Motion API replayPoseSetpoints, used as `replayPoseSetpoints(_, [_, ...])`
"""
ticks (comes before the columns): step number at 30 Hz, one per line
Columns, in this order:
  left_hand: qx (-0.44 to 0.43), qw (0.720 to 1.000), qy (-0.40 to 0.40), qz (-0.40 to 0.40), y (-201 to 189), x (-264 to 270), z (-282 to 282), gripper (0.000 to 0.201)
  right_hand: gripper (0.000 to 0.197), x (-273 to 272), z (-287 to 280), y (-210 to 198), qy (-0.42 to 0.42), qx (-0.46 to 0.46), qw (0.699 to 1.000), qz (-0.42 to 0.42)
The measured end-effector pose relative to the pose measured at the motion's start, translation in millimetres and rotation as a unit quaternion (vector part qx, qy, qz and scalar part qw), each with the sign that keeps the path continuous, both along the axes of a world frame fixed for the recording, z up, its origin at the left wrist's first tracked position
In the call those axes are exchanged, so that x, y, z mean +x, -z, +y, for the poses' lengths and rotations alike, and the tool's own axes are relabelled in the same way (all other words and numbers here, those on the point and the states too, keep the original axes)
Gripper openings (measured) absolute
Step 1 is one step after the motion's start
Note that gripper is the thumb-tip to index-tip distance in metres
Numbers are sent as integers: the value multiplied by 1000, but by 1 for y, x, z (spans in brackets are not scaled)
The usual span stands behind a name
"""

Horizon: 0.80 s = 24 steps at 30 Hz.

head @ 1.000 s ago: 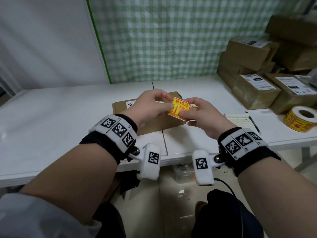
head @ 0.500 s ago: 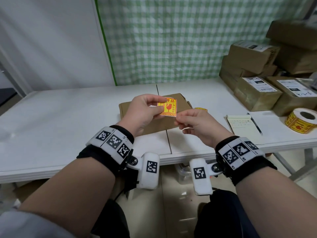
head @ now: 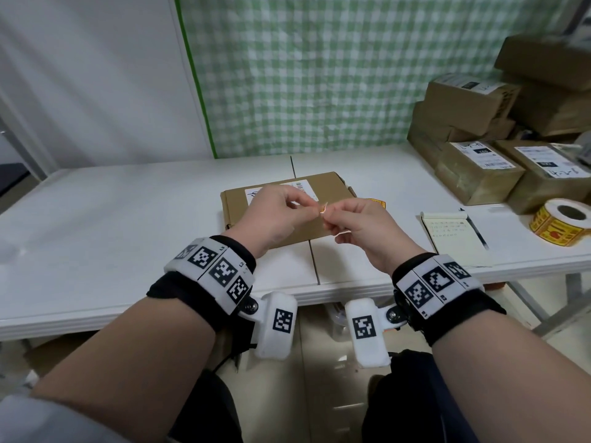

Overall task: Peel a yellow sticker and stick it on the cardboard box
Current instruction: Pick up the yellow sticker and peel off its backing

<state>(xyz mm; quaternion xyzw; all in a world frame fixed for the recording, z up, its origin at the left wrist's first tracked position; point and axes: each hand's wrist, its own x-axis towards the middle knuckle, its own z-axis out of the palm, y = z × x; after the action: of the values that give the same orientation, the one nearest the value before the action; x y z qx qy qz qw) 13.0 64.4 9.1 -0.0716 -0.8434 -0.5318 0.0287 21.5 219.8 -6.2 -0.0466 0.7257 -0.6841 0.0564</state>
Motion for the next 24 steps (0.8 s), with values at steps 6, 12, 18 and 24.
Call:
replayPoseSetpoints(6, [-154, 986, 28, 55, -8, 3, 5, 12, 23, 1, 0, 1, 21, 35, 999, 36])
replayPoseSetpoints(12, [-181, 981, 33, 57, -9, 2, 6, 14, 20, 0, -2, 3, 35, 65, 996, 51])
replayPoseSetpoints(18, [-84, 996, 25, 11, 0, -3, 3, 19, 16, -1, 1, 4, 26, 28, 999, 24])
replayPoseSetpoints(24, [73, 994, 34, -70, 4, -4, -2, 21, 18, -1, 5, 3, 11, -60, 998, -34])
